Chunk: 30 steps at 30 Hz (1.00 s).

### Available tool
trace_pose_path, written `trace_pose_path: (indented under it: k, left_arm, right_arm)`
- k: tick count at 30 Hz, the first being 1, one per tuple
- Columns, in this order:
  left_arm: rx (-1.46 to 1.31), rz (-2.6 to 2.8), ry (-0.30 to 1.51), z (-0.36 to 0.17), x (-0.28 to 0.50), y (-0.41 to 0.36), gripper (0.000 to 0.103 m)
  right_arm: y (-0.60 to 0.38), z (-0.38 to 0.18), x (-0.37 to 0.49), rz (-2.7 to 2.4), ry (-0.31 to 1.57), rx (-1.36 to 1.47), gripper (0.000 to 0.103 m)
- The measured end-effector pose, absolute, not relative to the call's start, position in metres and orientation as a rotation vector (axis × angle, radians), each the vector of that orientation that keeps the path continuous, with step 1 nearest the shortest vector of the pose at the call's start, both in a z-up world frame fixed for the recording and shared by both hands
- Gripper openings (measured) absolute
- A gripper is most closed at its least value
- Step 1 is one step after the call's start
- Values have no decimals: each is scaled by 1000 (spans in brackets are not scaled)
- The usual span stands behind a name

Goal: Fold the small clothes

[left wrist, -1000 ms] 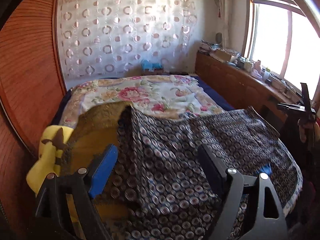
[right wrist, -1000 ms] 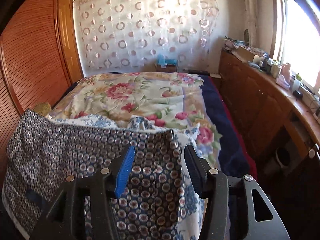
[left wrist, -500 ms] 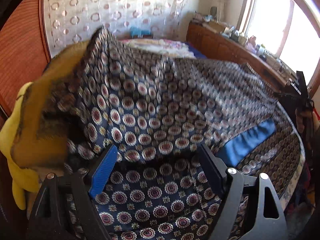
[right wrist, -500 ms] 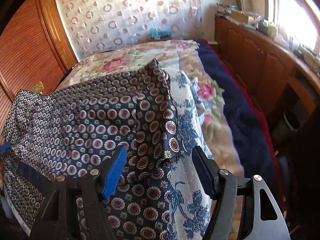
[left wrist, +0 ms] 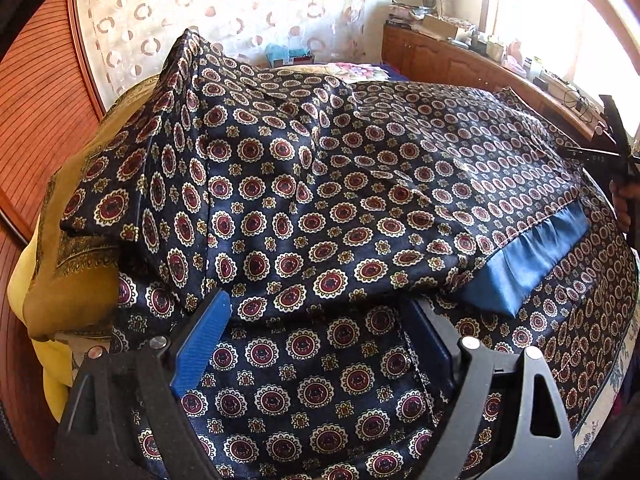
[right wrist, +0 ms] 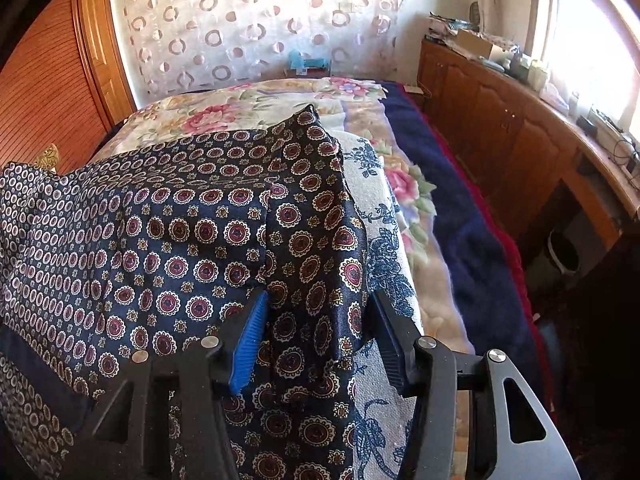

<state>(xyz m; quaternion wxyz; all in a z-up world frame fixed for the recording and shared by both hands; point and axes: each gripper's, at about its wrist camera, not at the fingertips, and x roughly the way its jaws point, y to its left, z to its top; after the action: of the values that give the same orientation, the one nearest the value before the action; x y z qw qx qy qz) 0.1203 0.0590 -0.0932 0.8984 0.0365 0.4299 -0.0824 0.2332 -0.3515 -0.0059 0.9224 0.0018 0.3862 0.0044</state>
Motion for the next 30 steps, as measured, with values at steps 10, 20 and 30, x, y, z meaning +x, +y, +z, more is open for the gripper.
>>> trace_pose_path:
  k: [10, 20, 30]
  left_arm:
    - [-20, -175, 829, -72, 102, 78, 67]
    - [-6, -34, 668, -28, 74, 116, 49]
    - [120, 45, 741, -47, 122, 115, 31]
  right_arm:
    - [-331, -34, 237, 8, 781, -9, 54]
    - [-331, -33, 238, 10, 782, -6, 55]
    - [-330, -33, 238, 9, 783, -7, 55]
